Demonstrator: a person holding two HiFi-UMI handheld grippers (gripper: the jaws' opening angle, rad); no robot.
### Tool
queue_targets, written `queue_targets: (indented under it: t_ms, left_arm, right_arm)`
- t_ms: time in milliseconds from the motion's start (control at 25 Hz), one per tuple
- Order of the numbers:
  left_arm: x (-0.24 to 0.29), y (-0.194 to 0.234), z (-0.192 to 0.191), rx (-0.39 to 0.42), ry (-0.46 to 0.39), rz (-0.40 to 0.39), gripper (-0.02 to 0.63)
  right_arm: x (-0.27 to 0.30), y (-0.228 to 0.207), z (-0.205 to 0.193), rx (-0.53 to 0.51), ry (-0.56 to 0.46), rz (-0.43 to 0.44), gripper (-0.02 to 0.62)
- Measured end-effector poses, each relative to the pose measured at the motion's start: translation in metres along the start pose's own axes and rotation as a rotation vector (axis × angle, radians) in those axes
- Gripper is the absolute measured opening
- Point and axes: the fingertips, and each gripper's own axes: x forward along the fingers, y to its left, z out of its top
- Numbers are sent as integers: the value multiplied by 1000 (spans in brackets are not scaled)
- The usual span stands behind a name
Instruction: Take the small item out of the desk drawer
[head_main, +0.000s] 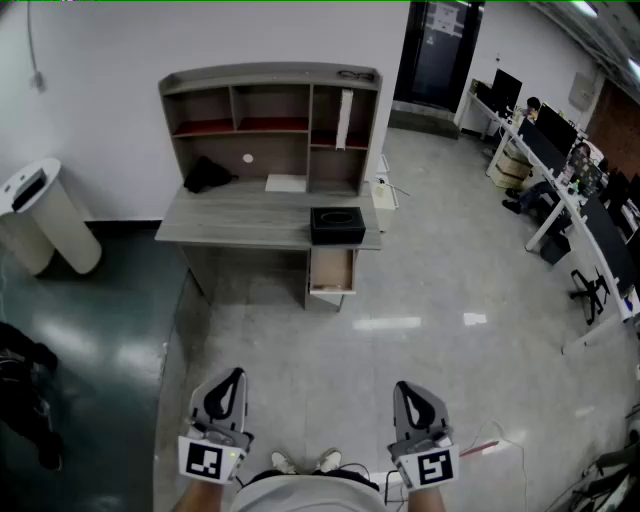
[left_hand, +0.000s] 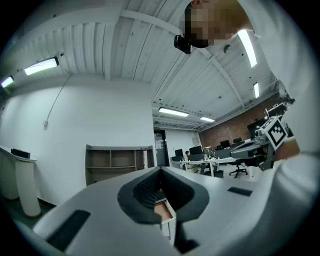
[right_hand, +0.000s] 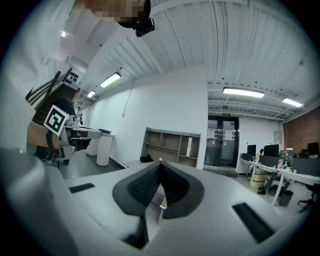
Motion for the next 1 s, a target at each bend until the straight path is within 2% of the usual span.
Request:
queue_targets:
  t_ms: [320, 600, 800, 1000]
  left_arm:
    - [8, -24, -1, 20, 28, 19, 17]
    - [15, -53, -9, 37, 60, 40, 17]
    - [27, -46, -20, 30, 89, 54, 17]
    - [79, -26, -43, 10, 87, 25, 17]
  right_arm:
    - [-9, -22, -15, 19, 5, 18, 21]
    - [-8, -47, -45, 79, -1, 77, 23]
    - [8, -47, -59, 83, 42, 104, 23]
    - [60, -59, -70, 64, 63, 103, 23]
